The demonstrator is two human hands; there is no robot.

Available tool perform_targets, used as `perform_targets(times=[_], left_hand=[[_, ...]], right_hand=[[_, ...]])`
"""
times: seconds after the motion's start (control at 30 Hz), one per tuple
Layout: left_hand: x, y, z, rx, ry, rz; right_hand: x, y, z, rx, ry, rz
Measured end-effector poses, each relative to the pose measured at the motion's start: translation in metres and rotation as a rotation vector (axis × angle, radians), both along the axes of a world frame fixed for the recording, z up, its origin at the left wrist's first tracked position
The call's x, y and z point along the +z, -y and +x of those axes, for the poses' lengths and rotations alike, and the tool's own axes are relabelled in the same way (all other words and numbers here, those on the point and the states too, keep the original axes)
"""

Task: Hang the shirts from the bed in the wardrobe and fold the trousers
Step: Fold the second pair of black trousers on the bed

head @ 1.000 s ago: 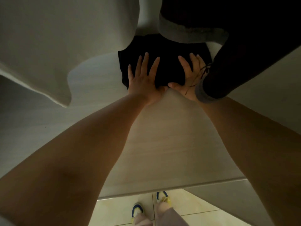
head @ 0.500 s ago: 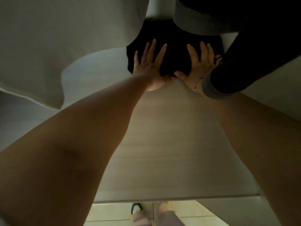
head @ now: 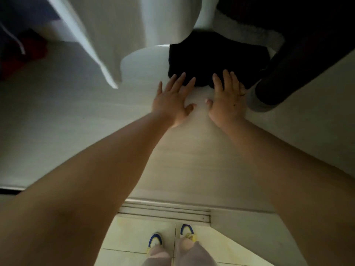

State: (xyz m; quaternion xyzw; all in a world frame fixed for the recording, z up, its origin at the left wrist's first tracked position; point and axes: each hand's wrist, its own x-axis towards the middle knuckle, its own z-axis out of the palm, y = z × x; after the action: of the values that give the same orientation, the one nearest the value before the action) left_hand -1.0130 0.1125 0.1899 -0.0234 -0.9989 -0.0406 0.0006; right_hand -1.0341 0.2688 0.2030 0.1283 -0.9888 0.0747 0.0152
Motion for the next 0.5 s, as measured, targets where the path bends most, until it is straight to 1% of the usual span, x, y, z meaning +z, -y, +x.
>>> perform_targets(times=[0.1,0.23,0.33,0.4,0.5], left_hand=[[0.005,0.019,0.043,0.076,-0.031,-0.026],[0.013,0.039,0.103,0.174,-0.005,-0.082],[0.018,0.05,0.156,0.291,-0.023,-0.038],[0.013,0.061,0.198,0.364,-0.075,-0.006],[0.011,0.073,0.264,0.431,-0.135,-0.016]], right_hand=[[-0.016,0.018,0.023,0.112,-0.068,-0.024],[-0.018,0.046,0.061,0.233,-0.054,-0.055],[-0.013,0.068,0.101,0.337,-0.081,-0.137],[-0.011,0.083,0.132,0.412,-0.09,-0.175],[-0.006,0.103,0.181,0.529,-0.099,-0.171]])
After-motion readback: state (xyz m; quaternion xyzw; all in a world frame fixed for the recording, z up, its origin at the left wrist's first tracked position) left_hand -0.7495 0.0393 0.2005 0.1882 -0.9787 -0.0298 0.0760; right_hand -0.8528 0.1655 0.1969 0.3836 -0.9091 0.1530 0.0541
